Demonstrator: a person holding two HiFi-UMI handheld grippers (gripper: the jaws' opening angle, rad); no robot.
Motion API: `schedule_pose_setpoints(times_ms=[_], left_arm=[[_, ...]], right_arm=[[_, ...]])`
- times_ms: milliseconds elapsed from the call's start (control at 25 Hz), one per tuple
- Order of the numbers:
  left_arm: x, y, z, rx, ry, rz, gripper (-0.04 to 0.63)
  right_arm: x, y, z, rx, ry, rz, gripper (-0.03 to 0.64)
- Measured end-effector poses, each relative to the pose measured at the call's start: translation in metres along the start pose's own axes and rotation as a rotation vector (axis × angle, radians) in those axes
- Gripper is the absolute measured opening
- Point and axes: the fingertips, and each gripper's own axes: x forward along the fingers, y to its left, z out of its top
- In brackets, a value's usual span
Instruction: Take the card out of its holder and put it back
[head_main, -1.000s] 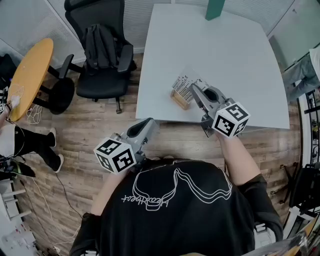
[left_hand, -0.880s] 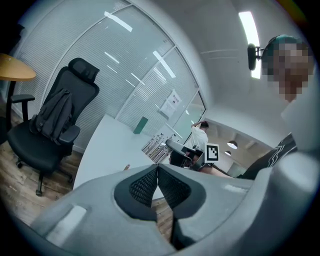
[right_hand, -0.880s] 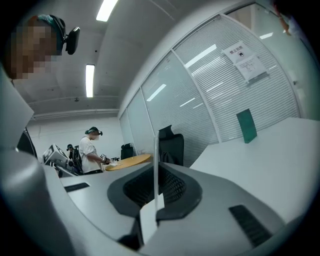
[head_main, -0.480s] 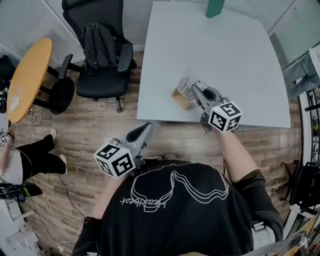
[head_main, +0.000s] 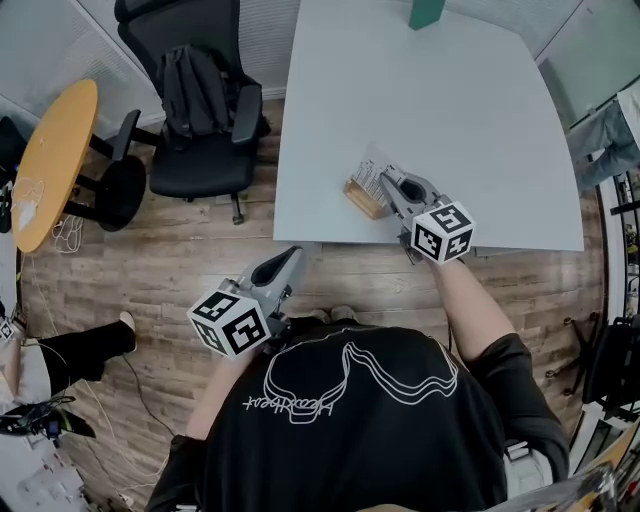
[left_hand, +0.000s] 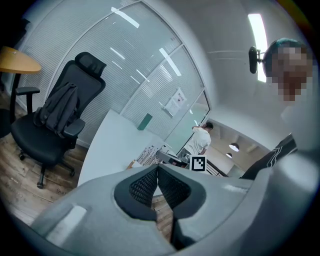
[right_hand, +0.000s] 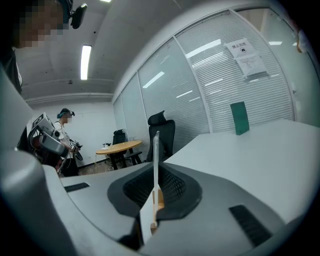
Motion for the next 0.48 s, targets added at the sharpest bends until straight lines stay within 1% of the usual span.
schedule_pose_setpoints(times_ms=[360,480], left_arm=[[0.0008,0.0054,-0.003,-0.007,0.015,0.008,0.014],[0.0008,0.005,-0.0026,-0.01,0.011,0.006,0.014]], right_arm=[[0.0044,0.0004,-0.0013,-0.032,0.012,0.007,0.023],[0.003,0.0028,-0.0017,-0.022,0.012,0.011,0.023]])
